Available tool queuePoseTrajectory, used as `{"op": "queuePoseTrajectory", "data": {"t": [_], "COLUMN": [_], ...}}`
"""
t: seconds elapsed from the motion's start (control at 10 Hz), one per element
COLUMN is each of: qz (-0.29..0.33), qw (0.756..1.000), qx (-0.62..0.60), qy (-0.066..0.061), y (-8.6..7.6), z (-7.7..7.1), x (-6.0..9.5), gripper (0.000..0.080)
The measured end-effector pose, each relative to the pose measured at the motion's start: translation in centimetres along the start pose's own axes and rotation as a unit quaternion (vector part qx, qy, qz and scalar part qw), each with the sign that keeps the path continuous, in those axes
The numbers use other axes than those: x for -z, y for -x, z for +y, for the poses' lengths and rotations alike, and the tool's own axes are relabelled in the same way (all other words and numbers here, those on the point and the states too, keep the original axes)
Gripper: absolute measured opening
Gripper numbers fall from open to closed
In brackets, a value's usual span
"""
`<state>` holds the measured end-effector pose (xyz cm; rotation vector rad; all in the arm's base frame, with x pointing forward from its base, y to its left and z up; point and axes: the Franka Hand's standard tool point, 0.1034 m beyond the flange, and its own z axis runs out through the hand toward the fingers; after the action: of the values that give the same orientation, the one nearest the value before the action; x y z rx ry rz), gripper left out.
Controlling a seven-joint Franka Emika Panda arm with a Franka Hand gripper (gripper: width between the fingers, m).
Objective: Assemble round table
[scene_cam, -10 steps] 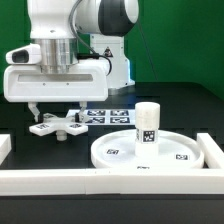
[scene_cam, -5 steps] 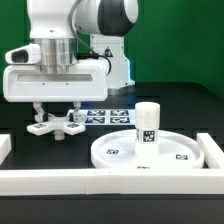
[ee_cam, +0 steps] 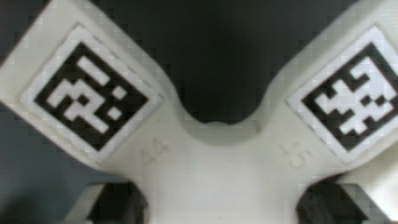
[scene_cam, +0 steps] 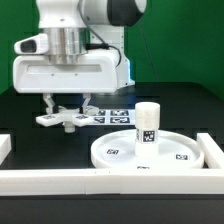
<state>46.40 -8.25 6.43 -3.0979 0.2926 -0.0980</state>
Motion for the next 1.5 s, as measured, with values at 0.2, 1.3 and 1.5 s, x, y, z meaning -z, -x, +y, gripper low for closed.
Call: {"op": "queuePoseTrajectory", "data": {"t": [0.2,1.3,1.5], "qz": [-0.001,-0.015,-0.014], "qw": [0.999,0.998,0.998], "qx": [-0.045,-0.038,-0.039], "qy": [-0.019,-0.042,-0.041], "y": [-0.7,-5.5,-5.3], "z": [-4.3,-10.9,-10.6], "x": [2.2,7.2,6.9], "gripper": [0.0433,0.0435,0.0435]}}
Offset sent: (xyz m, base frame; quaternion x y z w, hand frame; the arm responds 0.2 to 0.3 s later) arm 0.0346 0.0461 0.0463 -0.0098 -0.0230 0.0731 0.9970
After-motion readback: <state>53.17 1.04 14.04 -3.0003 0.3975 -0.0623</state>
